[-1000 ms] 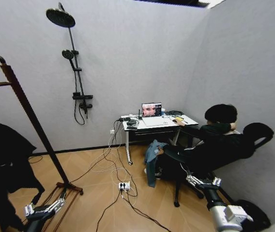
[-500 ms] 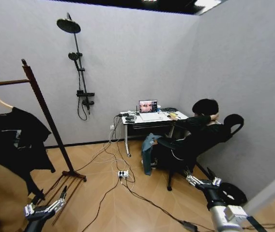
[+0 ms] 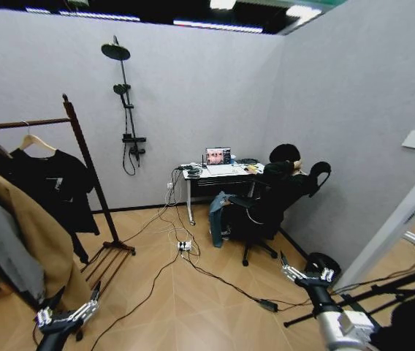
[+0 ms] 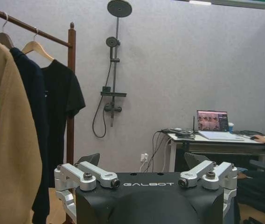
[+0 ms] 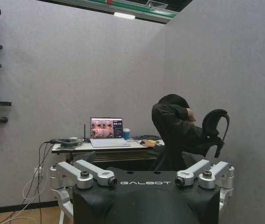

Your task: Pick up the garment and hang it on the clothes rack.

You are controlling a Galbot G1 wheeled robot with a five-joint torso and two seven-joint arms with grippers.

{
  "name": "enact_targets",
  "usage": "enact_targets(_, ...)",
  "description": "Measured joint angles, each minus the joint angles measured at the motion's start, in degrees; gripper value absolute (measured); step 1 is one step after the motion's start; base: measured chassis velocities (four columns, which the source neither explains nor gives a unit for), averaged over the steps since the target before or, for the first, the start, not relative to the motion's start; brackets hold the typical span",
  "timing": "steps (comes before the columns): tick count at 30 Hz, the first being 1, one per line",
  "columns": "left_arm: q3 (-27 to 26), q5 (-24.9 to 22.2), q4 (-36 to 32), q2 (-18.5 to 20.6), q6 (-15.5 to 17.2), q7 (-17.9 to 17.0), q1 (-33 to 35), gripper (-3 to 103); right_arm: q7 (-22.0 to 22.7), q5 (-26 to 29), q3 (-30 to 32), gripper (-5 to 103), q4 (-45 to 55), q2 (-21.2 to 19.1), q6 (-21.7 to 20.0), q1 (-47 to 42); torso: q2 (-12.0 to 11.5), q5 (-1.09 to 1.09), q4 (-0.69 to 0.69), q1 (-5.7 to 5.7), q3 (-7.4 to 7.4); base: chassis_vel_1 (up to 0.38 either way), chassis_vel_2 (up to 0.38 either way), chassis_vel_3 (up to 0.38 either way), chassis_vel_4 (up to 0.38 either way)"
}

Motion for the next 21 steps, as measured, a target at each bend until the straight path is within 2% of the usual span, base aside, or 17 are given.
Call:
enact_targets(4, 0.0, 0.0, 0.0, 0.0, 0.0, 0.0, 0.0, 100, 0.0, 0.0, 0.0, 100, 0.0, 0.0, 0.0, 0.0, 0.0, -0.02, -0.03, 0.02, 0.01, 0.005, -0.029, -0.016, 0.063)
enact_targets(9, 0.0, 0.0, 0.0, 0.0, 0.0, 0.0, 0.0, 100, 0.0, 0.0, 0.0, 100, 0.0, 0.0, 0.0, 0.0, -0.1, -0.01, 0.04, 0.12, 0.05, -0.010, 0.061, 0.105, 0.019)
enact_targets(15, 0.0, 0.0, 0.0, 0.0, 0.0, 0.0, 0.0, 100, 0.0, 0.0, 0.0, 100, 0.0, 0.0, 0.0, 0.0, -0.1, -0.02, -0.01, 0.10, 0.04, 0.041, 0.089, 0.082, 0.035)
enact_targets(19, 0.0, 0.0, 0.0, 0.0, 0.0, 0.0, 0.0, 100, 0.0, 0.0, 0.0, 100, 0.0, 0.0, 0.0, 0.0, 0.0, -0.02, 0.05, 0.04, 0.02, 0.098, 0.058, 0.045, 0.081)
enact_targets(21, 0.0, 0.0, 0.0, 0.0, 0.0, 0.0, 0.0, 100, 0.0, 0.0, 0.0, 100, 0.0, 0.0, 0.0, 0.0, 0.0, -0.02, 0.03, 0.04, 0.02, 0.090, 0.006, 0.029, 0.076)
